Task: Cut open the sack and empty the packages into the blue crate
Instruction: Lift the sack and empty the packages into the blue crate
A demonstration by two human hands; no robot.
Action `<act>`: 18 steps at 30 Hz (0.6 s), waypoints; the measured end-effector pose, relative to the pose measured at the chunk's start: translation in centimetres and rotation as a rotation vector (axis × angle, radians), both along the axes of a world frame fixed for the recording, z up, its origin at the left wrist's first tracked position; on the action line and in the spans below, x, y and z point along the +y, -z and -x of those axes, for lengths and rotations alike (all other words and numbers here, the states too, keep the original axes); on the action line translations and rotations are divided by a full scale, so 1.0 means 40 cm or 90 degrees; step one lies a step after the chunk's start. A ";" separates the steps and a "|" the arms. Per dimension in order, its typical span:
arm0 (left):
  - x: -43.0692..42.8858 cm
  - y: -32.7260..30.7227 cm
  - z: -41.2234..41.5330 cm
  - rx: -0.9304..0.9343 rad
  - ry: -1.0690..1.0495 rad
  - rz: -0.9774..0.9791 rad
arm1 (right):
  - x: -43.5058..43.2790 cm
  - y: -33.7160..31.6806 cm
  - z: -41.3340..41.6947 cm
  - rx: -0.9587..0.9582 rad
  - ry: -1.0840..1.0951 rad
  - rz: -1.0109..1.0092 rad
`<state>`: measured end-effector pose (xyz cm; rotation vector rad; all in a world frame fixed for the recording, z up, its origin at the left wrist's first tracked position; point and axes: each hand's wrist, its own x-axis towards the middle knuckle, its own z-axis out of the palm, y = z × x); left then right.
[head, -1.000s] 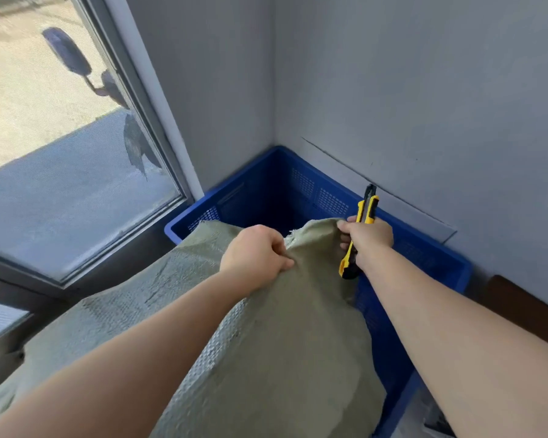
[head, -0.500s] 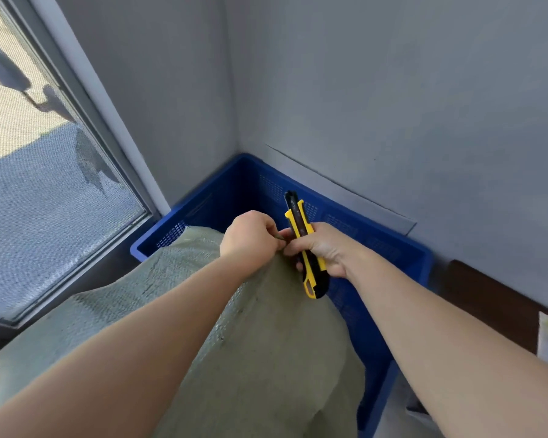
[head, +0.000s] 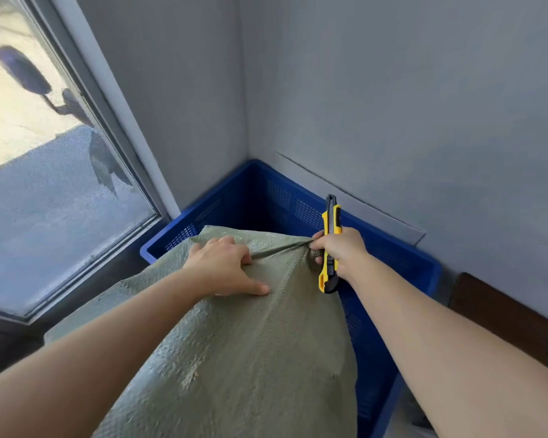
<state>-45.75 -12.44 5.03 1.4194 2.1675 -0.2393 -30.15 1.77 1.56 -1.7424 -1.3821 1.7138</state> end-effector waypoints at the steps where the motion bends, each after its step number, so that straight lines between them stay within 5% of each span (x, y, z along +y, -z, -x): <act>1: 0.005 0.001 0.001 0.014 0.006 -0.005 | 0.006 0.001 0.002 -0.005 0.003 0.001; 11: 0.089 -0.001 -0.019 0.014 -0.132 -0.302 | 0.072 0.024 -0.016 -0.020 0.000 0.017; 18: 0.156 0.005 -0.033 -0.023 -0.183 -0.342 | 0.032 -0.010 -0.008 0.046 -0.164 -0.052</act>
